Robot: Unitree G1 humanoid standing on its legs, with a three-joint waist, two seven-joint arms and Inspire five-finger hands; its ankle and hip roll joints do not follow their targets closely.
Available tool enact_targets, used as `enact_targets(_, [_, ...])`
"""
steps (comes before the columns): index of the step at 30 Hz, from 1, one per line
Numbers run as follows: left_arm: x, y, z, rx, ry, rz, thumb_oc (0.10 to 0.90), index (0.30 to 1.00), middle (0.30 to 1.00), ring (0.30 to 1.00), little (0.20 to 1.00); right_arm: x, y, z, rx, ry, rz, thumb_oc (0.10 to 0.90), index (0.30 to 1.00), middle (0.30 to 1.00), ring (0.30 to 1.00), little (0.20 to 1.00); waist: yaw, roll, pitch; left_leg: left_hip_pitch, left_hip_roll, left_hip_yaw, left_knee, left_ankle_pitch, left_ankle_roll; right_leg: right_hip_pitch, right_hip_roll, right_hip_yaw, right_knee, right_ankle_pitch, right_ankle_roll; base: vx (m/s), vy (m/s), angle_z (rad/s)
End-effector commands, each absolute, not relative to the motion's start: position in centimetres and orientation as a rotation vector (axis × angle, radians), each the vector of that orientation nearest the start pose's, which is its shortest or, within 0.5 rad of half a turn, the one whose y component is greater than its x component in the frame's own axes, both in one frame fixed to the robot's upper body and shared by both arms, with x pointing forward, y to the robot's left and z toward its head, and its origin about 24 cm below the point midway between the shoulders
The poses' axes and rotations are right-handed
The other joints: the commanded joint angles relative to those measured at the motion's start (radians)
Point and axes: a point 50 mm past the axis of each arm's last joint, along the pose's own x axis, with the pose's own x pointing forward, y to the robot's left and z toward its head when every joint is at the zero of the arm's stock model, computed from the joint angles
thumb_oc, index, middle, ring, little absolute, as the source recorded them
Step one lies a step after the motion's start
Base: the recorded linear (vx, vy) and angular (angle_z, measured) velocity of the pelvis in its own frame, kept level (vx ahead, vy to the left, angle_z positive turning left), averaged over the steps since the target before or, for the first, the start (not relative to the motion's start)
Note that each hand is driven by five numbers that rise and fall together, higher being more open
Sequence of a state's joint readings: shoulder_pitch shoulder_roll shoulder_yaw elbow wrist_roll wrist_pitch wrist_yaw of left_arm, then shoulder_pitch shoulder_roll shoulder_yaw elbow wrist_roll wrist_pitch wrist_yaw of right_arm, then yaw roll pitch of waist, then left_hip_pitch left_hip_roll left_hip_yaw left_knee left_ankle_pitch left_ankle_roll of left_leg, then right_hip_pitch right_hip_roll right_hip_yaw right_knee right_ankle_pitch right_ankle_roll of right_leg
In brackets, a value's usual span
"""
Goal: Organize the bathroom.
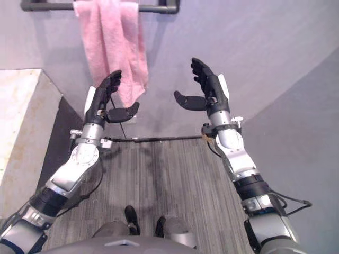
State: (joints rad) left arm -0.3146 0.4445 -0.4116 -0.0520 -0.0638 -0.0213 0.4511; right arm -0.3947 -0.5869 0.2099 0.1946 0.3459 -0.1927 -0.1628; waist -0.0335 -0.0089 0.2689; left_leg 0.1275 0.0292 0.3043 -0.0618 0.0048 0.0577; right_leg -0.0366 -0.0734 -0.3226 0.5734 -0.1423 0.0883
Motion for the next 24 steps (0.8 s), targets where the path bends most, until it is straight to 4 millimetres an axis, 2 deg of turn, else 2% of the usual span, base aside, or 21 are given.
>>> enact_targets(1, [28.1, 12.6, 17.4, 0.362, -0.677, 0.007, 0.8, 0.9, 0.9, 0.9, 0.9, 32.5, -21.6, 19.8, -0.205, -0.593, -0.011, 0.8, 0.9, 0.9, 0.9, 0.9, 0.036, -0.029, -0.149, -0.066, -0.01, -0.066, -0.025, 0.006, -0.045, 0.021, -0.025, 0.027, -0.157, 0.088, 0.067, 0.08, -0.126, 0.76])
enact_targets(3, [28.2, 12.9, 17.4, 0.363, -0.672, 0.031, 0.8, 0.9, 0.9, 0.9, 0.9, 32.6, -21.7, 19.9, -0.214, -0.586, -0.01, 0.8, 0.9, 0.9, 0.9, 0.9, 0.038, -0.03, -0.15, -0.063, -0.006, -0.077, -0.025, 0.008, -0.055, 0.032, -0.026, 0.016, -0.225, 0.084, 0.063, 0.11, -0.16, 0.56])
enact_targets(4, [27.7, 13.5, 17.7, 0.367, -0.706, 0.05, 0.8, 0.9, 0.9, 0.9, 0.9, 32.3, -22.2, 20.1, -0.24, -0.577, -0.02, 0.8, 0.9, 0.9, 0.9, 0.9, 0.021, -0.045, -0.149, -0.051, -0.01, -0.112, -0.025, -0.002, -0.076, 0.066, 0.039, 0.085, -0.489, 0.096, 0.048, 0.17, -0.217, 0.39])
enact_targets(5, [27.5, 13.6, 17.8, 0.359, -0.71, 0.039, 0.8, 0.9, 0.9, 0.9, 0.9, 32.1, -22.3, 20.1, -0.243, -0.569, -0.026, 0.8, 0.9, 0.9, 0.9, 0.9, 0.013, -0.051, -0.145, -0.049, -0.02, -0.122, -0.021, -0.004, -0.074, 0.066, 0.064, 0.129, -0.511, 0.111, 0.043, 0.15, -0.196, 0.38])
enact_targets(9, [27.4, 13.9, 17.9, 0.35, -0.692, 0.007, 0.8, 0.9, 0.9, 0.9, 0.9, 32.0, -22.6, 20.4, -0.25, -0.556, -0.027, 0.8, 0.9, 0.9, 0.9, 0.9, 0.01, -0.071, -0.139, -0.08, -0.052, -0.173, 0.006, -0.007, -0.06, 0.07, 0.099, 0.199, -0.556, 0.134, 0.008, 0.0, -0.086, 0.72])
enact_targets(17, [27.5, 14.0, 16.5, 0.417, -0.642, 0.036, 0.8, 0.9, 0.9, 0.9, 0.9, 33.1, -23.2, 21.0, -0.191, -0.542, -0.01, 0.8, 0.9, 0.9, 0.9, 0.9, 0.021, -0.068, -0.174, -0.057, -0.053, -0.188, -0.023, -0.015, -0.06, 0.109, 0.112, 0.183, -0.626, 0.149, 0.005, 0.06, -0.062, 0.12])
enact_targets(24, [27.1, 14.4, 15.9, 0.444, -0.631, 0.052, 0.8, 0.9, 0.9, 0.9, 0.9, 33.1, -21.8, 21.8, -0.158, -0.556, 0.078, 0.8, 0.9, 0.9, 0.9, 0.9, 0.021, -0.06, -0.189, -0.05, -0.048, -0.18, -0.025, -0.025, -0.063, 0.117, 0.111, 0.17, -0.639, 0.148, 0.008, 0.05, -0.016, 0.12])
